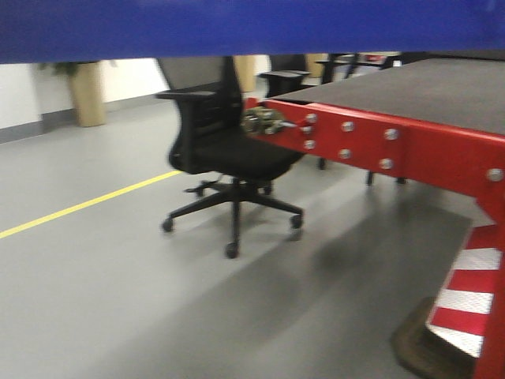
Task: Move blue bin to conveyor side
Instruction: 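Hold the blue bin while driving up to the red-framed grey table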
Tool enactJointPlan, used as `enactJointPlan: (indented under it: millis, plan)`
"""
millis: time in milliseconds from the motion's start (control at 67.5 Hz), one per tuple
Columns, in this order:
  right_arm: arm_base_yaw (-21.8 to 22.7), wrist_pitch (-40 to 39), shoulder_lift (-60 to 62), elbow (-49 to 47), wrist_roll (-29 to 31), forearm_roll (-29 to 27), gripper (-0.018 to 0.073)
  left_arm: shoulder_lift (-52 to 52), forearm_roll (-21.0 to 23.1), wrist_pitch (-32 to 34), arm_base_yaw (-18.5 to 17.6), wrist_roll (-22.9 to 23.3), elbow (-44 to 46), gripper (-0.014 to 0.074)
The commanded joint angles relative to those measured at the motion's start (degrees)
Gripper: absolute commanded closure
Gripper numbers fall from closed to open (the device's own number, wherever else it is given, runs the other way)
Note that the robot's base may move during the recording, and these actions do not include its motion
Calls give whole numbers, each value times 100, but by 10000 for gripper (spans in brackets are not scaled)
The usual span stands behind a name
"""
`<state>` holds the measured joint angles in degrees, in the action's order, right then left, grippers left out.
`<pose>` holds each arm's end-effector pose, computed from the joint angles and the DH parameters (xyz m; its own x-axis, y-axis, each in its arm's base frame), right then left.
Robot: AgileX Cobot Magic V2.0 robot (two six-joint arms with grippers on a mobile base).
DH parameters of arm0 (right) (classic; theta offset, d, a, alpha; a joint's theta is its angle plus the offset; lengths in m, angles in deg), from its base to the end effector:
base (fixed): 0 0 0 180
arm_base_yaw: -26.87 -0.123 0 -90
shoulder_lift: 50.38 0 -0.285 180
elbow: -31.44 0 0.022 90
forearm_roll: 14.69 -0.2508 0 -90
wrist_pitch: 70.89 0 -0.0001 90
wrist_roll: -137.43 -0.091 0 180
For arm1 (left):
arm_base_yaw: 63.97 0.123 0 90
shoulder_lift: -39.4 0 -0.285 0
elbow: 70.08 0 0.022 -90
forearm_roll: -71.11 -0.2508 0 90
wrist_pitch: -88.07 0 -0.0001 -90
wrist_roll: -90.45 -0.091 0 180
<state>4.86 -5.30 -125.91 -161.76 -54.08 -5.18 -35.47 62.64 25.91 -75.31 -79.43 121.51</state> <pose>0.2016 0.0667 0.4799 -0.5952 -0.1005 -0.7973 -0.1834 0.9830 0.0130 0.2116 -0.0303 0.4785 -0.5713 0.0064 -0.8207 0.0296 0.9995 -0.0128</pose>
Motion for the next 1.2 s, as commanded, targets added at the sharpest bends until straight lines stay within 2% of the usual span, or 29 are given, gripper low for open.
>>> enactJointPlan:
  millis: [0, 1185]
  plan:
    - [-45, -1129, 104, -93, 108, -171, 631, 99, 272, 658, -98, -48, 107, 612]
    - [-45, -1170, 104, -93, 108, -171, 631, 99, 272, 658, -98, -48, 107, 612]
